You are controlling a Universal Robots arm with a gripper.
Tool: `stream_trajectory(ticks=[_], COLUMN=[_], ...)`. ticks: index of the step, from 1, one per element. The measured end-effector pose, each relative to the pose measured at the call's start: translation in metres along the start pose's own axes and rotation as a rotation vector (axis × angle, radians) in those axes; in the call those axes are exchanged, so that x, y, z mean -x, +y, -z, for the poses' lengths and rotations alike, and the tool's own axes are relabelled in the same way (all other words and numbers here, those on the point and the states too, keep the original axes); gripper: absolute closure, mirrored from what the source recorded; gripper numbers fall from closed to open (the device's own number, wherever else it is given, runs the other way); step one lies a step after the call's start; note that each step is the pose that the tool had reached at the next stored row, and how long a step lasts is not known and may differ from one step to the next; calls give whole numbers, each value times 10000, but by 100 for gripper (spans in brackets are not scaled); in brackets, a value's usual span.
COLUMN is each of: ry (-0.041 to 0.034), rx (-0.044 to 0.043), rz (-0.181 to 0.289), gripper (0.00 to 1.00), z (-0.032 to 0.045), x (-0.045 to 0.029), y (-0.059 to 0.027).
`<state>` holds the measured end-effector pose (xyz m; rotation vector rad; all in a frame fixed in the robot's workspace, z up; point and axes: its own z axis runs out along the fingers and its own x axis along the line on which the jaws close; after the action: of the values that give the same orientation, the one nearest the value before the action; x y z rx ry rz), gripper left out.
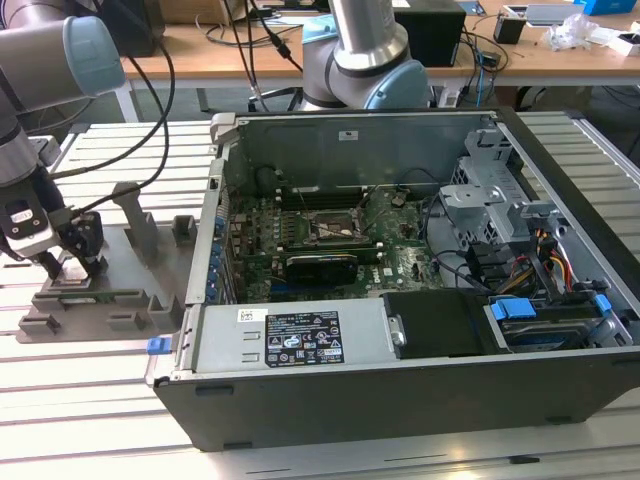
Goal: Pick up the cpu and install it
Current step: 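Pick up the cpu and move it towards the insertion slot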
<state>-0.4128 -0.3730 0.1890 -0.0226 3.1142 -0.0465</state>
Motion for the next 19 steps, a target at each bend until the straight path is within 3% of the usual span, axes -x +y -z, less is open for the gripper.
stream_trajectory(ticks=[5,10,13,15,19], ry=[-18,-3,-2,-2,-2], rx=[10,1,0,0,0], rz=[-1,0,0,0,0], gripper=[45,45,45,45,46], z=[14,155,261,378,508], x=[3,5,7,11,14], y=[1,-4,-7,-11,-4])
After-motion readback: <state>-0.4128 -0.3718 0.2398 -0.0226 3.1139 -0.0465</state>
